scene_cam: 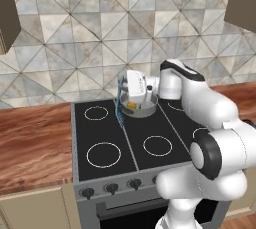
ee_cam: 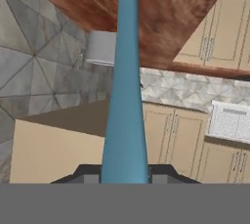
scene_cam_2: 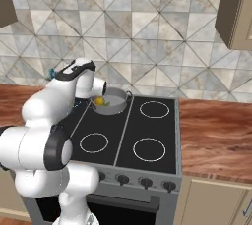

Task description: Put the lemon and lemon wedge in the pot. Retrieve the spatula and lightly stir the vegetables in the pot.

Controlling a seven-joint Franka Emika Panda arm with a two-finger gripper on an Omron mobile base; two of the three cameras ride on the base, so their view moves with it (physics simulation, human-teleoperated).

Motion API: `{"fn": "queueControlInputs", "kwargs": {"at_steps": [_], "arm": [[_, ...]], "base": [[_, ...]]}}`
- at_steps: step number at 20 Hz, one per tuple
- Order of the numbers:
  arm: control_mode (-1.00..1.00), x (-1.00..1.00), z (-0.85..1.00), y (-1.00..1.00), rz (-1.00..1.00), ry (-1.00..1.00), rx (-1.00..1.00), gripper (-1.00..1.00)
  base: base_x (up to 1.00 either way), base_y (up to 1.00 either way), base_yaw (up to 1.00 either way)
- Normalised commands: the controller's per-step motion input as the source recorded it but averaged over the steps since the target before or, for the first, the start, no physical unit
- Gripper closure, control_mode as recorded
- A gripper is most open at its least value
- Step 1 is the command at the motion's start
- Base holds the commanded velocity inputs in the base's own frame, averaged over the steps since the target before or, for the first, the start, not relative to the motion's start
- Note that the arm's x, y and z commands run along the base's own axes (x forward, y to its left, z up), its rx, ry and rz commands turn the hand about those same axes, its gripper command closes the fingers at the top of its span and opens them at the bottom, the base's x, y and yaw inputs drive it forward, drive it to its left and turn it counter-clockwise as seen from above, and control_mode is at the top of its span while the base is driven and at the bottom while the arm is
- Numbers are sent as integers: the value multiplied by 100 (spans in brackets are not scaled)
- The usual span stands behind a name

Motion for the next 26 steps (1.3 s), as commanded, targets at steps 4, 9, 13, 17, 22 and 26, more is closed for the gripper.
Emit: {"fn": "queueControlInputs", "kwargs": {"at_steps": [4, 9, 13, 17, 22, 26], "arm": [[-100, 58, 17, -31, 22, 10, 14, 100], [-100, 56, 7, -45, 9, 0, 2, 100], [-100, 55, 13, -44, 0, 0, 0, 100], [-100, 47, 21, -20, 0, -9, 0, 100], [-100, 45, 7, -12, 0, -18, -1, 100], [-100, 32, -4, -32, 0, -22, -5, 100]], "base": [[0, 0, 0], [0, 0, 0], [0, 0, 0], [0, 0, 0], [0, 0, 0], [0, 0, 0]]}}
